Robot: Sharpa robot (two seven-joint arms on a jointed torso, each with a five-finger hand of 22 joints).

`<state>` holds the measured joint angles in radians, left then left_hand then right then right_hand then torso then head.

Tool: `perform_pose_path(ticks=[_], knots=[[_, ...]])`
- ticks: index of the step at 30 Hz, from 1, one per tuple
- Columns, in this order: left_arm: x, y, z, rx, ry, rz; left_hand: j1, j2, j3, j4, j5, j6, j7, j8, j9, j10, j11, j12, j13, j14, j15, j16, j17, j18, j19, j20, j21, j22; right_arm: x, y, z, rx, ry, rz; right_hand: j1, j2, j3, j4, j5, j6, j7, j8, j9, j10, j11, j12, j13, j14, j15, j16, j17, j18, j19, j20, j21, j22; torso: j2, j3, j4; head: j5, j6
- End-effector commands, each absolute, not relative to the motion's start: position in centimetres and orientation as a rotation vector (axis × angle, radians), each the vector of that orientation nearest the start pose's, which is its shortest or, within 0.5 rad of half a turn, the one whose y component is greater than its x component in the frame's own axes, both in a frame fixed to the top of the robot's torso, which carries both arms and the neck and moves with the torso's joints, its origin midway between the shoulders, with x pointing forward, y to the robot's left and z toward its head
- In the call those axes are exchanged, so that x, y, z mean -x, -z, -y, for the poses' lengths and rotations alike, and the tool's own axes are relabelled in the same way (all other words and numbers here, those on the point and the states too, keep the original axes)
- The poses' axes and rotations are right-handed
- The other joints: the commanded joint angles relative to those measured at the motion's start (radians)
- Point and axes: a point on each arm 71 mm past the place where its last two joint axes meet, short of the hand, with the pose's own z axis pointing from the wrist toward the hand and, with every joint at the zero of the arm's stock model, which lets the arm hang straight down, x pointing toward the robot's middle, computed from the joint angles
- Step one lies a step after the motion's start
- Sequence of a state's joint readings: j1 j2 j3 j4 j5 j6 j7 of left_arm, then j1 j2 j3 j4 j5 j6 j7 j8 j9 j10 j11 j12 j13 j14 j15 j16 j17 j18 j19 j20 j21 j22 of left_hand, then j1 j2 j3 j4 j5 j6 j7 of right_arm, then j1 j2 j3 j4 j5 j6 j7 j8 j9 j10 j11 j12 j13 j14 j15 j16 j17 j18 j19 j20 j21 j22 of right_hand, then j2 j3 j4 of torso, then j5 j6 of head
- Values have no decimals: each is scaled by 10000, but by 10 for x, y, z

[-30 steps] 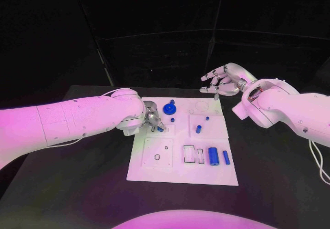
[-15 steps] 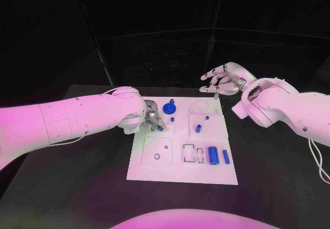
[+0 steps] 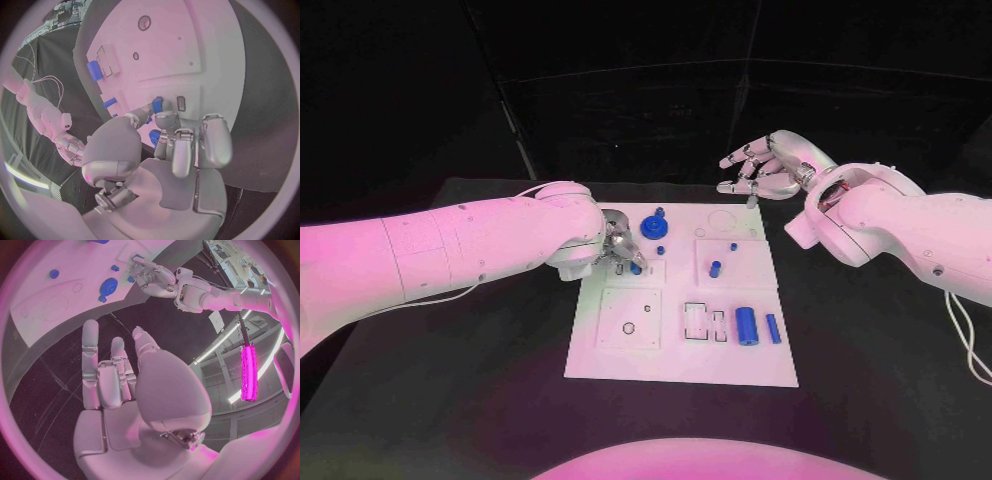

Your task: Assemble the parts on the task board

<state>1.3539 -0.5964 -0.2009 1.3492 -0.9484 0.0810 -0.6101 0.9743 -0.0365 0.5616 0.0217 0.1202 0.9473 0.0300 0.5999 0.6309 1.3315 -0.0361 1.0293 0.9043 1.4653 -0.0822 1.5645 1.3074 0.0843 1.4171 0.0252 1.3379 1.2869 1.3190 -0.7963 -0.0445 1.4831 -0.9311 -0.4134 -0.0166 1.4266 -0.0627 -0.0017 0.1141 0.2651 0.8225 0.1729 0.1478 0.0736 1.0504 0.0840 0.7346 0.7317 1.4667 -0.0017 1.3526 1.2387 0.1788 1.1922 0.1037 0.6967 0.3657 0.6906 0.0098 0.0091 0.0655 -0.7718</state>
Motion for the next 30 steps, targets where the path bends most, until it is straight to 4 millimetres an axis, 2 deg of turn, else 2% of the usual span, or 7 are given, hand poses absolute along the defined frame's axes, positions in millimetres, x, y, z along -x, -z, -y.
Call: perform_pose_path(ticks=[1, 20, 30], knots=[[-510, 218, -154, 2006, 3031, -23576, -108, -6, -194, 75, -21, 86, 16, 59, 16, 9, -15, 23, 3, 1055, -93, 62, 2634, -142, 74, -33, 62, 25, -514, 125, 193, -2865, -9409, -15667, 60, -20, -4, 70, 44, -60, 2, 45, -4, -64, -25, -4, -14, 75, 21, -62, -46, 54, 74, -24, -38, -15, 0, 2, 11, -1, -8], [-511, 218, -154, 2023, 2999, -23569, -352, -94, -1315, 481, -30, 212, -32, 153, 36, 37, -54, 76, -16, 1055, -131, 62, 2634, -163, 131, -73, 99, 134, -514, 125, 193, -2832, -9443, -15658, 56, -44, -27, 109, 22, -101, 14, 56, -7, -109, -11, -9, -54, 37, 33, -116, -118, 50, 83, -17, -110, -58, -1, 0, 9, -10, -9], [-510, 218, -156, 2102, 3019, -23503, -430, -308, -2167, 708, -20, 278, -57, 206, 38, 50, -76, 96, -35, 1055, -152, 62, 2634, -165, 146, -95, 86, 165, -514, 125, 193, -2808, -9463, -15665, 24, -72, -62, 154, 30, -120, 22, 70, -7, -122, -2, 1, -78, 26, 41, -123, -126, 49, 94, -10, -158, -88, -3, -4, 8, -32, -12]])
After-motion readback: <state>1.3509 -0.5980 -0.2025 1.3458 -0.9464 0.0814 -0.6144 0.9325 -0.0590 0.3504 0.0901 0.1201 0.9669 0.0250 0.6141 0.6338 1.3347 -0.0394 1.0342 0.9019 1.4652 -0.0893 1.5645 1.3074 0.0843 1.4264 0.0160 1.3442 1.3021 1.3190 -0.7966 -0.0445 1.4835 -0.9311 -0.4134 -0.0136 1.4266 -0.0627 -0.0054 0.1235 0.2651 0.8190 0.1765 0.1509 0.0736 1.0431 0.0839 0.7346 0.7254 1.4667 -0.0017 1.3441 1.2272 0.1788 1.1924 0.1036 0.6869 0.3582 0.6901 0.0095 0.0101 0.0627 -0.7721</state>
